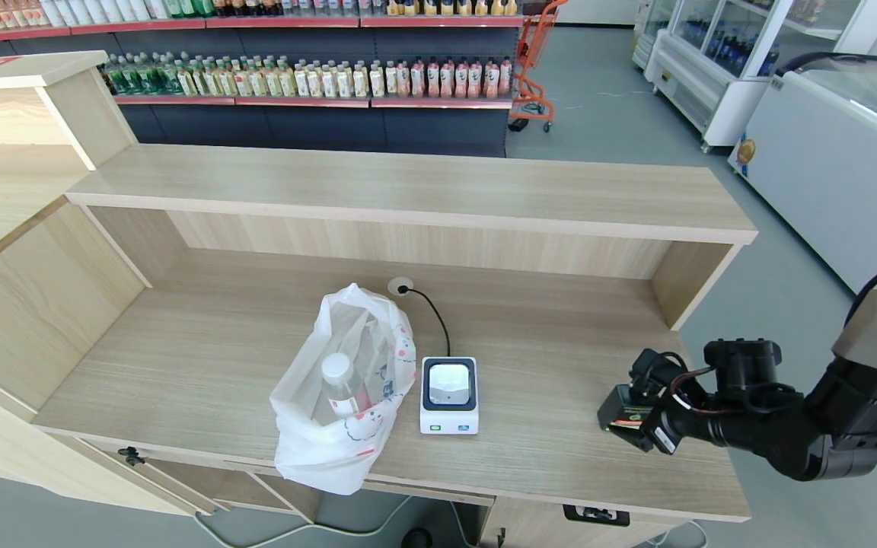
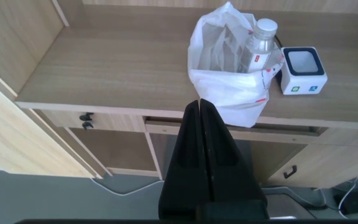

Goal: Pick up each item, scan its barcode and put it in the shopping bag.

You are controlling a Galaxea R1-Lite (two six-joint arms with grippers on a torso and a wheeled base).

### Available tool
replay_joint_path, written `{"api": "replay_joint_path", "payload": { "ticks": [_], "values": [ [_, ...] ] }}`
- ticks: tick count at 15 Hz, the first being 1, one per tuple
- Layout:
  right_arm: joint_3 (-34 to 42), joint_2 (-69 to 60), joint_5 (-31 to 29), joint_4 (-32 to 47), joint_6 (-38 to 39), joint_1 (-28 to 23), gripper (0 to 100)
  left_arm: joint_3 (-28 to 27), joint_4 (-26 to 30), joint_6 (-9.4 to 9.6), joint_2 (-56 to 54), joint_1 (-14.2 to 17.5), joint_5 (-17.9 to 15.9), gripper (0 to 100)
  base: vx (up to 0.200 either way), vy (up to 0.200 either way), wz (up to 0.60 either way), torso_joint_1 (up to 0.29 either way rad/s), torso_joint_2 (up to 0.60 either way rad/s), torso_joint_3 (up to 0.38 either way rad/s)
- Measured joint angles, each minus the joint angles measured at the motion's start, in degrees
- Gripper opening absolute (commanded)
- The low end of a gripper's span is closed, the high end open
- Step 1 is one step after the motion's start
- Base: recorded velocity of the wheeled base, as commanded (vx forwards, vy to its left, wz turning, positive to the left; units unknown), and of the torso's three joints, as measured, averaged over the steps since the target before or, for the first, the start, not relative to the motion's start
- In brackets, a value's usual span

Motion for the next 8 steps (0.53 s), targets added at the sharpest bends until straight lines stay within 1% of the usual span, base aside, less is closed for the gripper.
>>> {"api": "replay_joint_path", "payload": {
  "ticks": [3, 4, 8],
  "values": [
    [-2.1, 1.9, 0.0, 0.0, 0.1, 1.0, 100, 0.0, 0.0, -0.01, 0.0, 0.0, 0.0, 0, 0.000, 0.000, 0.00, 0.000, 0.00, 0.000],
    [-2.3, 2.4, 0.0, 0.1, 0.1, 1.3, 0, 0.0, 0.0, 0.00, 0.0, 0.0, 0.0, 0, 0.000, 0.000, 0.00, 0.000, 0.00, 0.000],
    [-2.3, 2.9, -0.1, -0.2, 0.3, 1.9, 0, 0.0, 0.0, -0.01, 0.0, 0.0, 0.0, 0, 0.000, 0.000, 0.00, 0.000, 0.00, 0.000]
  ]
}}
